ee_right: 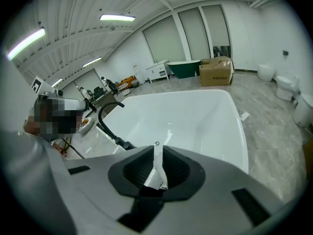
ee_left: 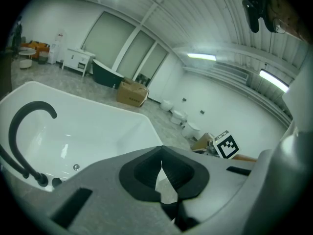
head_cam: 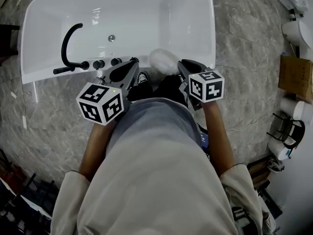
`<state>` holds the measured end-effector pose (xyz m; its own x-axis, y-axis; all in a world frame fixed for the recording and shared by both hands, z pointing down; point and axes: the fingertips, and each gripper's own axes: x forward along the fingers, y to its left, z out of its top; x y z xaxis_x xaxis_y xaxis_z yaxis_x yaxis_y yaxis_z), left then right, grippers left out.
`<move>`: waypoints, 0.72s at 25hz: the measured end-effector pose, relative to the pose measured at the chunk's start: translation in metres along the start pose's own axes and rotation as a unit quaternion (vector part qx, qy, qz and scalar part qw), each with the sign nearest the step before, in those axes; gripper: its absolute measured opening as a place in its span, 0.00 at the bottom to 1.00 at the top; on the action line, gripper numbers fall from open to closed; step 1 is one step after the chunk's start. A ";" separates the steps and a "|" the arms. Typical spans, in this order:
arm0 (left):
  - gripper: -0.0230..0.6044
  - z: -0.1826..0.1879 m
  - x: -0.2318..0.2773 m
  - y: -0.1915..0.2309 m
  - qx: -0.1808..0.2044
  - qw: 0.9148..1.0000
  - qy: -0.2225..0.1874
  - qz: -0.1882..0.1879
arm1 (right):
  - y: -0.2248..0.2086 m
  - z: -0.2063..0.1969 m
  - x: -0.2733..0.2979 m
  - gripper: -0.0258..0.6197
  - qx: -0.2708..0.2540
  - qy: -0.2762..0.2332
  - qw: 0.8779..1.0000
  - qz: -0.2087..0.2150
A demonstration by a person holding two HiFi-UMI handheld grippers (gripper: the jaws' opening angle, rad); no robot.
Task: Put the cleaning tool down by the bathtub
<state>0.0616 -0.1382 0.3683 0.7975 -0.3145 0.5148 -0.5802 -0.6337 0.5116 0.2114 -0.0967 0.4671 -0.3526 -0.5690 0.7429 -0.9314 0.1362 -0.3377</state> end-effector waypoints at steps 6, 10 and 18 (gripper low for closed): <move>0.04 0.015 -0.005 -0.005 0.011 1.000 -0.018 -0.008 | 0.001 0.019 -0.035 0.12 0.015 -0.051 0.998 -0.016; 0.04 0.024 -0.007 -0.016 0.019 0.999 -0.024 -0.022 | 0.001 0.034 -0.064 0.12 0.029 -0.096 0.994 -0.032; 0.04 0.064 -0.022 -0.042 0.050 0.995 -0.071 -0.045 | 0.014 0.062 -0.123 0.10 0.030 -0.179 0.982 -0.050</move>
<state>0.0792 -0.1500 0.2908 0.8653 -0.3444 0.3641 -0.4909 -0.7287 0.4775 0.2473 -0.0752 0.3351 -0.1958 -0.8272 0.5266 -0.9486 0.0236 -0.3156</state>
